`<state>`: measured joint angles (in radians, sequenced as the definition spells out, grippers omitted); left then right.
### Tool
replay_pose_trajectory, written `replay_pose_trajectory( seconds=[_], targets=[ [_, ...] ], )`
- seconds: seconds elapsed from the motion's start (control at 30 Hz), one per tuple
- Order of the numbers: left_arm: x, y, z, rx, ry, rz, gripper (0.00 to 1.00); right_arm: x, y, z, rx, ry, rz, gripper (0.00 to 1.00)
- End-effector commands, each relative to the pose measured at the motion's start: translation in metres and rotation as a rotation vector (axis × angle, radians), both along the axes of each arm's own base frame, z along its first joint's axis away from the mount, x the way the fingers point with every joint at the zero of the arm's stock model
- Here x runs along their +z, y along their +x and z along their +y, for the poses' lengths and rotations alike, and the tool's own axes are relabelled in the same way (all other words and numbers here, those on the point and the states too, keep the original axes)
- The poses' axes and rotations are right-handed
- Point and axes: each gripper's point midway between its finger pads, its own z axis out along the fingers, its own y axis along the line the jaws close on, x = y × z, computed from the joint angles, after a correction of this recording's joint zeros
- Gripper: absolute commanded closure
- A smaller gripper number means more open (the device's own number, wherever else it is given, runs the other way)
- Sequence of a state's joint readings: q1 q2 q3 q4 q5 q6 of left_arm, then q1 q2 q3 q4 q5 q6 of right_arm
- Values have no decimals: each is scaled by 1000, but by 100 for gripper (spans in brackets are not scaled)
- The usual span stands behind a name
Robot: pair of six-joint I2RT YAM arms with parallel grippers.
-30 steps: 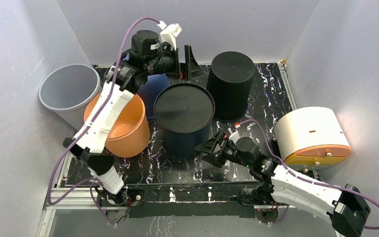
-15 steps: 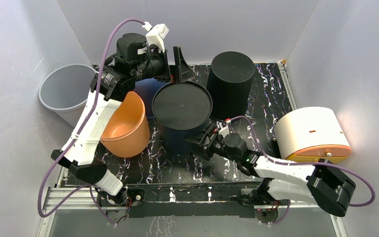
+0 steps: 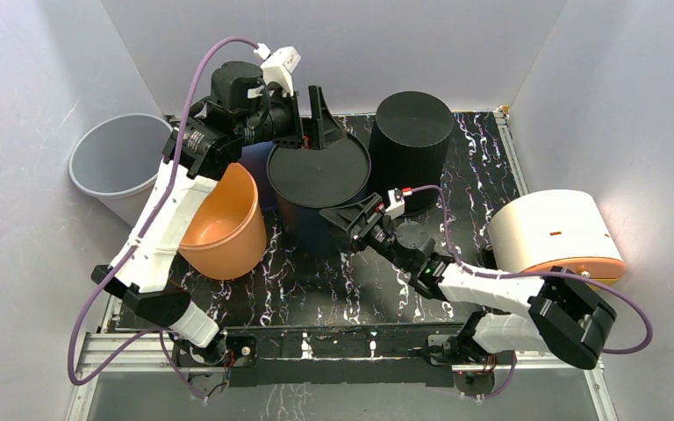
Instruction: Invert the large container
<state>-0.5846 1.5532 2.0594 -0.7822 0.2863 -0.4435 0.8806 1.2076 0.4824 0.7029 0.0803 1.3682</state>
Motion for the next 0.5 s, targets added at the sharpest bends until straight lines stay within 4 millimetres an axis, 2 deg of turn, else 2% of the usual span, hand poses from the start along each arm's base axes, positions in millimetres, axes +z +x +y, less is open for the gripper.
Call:
replay_pose_trajectory(
  seconds=[0.0, 0.1, 0.27, 0.47],
  targets=[
    [22, -10, 7, 12, -46, -36, 2, 21, -11, 5, 60, 87, -58, 2],
    [28, -13, 5, -1, -73, -39, 2, 18, -19, 15, 96, 67, -72, 2],
    [25, -10, 8, 29, -59, -15, 2, 17, -26, 40, 156, 51, -101, 2],
    [22, -12, 10, 38, -56, -4, 2, 2, -28, 62, 196, 37, -92, 2]
  ],
)
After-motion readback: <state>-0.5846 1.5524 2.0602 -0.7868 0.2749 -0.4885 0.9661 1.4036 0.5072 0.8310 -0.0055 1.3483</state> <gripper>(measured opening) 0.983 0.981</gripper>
